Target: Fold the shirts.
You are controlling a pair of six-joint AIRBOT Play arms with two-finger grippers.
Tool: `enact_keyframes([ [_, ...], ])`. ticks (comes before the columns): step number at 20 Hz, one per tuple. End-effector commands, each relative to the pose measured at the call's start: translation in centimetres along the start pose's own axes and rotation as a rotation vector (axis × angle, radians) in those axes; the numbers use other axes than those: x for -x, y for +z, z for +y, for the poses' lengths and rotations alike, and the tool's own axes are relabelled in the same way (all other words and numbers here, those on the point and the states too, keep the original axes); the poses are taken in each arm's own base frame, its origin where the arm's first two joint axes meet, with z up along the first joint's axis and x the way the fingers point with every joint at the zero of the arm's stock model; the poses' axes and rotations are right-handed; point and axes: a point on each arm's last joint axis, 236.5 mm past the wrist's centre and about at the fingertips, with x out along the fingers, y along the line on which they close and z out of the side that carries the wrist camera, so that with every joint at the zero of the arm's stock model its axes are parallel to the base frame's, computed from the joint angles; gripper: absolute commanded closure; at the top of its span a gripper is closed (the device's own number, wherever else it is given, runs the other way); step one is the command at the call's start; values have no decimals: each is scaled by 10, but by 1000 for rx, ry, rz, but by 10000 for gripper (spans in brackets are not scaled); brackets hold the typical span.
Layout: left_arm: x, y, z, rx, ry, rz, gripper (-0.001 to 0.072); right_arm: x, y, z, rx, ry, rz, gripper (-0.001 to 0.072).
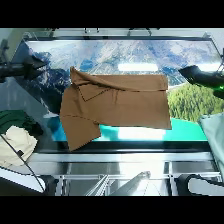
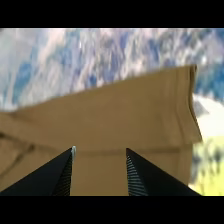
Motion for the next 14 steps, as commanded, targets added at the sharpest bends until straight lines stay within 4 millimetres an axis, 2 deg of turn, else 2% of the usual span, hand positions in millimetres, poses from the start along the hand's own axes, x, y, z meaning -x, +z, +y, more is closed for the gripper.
enact_keyframes([
  [1, 39, -80, 45, 181, 130, 295, -2, 40, -67, -34, -51, -29, 274, 352],
  [3, 31, -118, 50, 256, 117, 403, -1, 43, -92, -52, -60, -78, 344, 351],
  [6, -3, -160, 54, 316, 111, 484, -1, 38, -112, -57, -97, -67, 399, 351],
  [9, -38, -190, 56, 319, 134, 554, 0, 34, -120, -51, -101, -43, 433, 351],
  [11, -57, -205, 52, 310, 129, 613, 80, 33, -122, -49, -98, -39, 438, 351],
  [12, -66, -212, 51, 311, 130, 638, 85, 33, -122, -49, -98, -38, 440, 351],
  [13, -72, -220, 54, 333, 151, 666, 84, 33, -122, -49, -99, -38, 440, 341],
  [14, -74, -229, 59, 341, 186, 706, 85, 33, -122, -49, -98, -38, 440, 284],
])
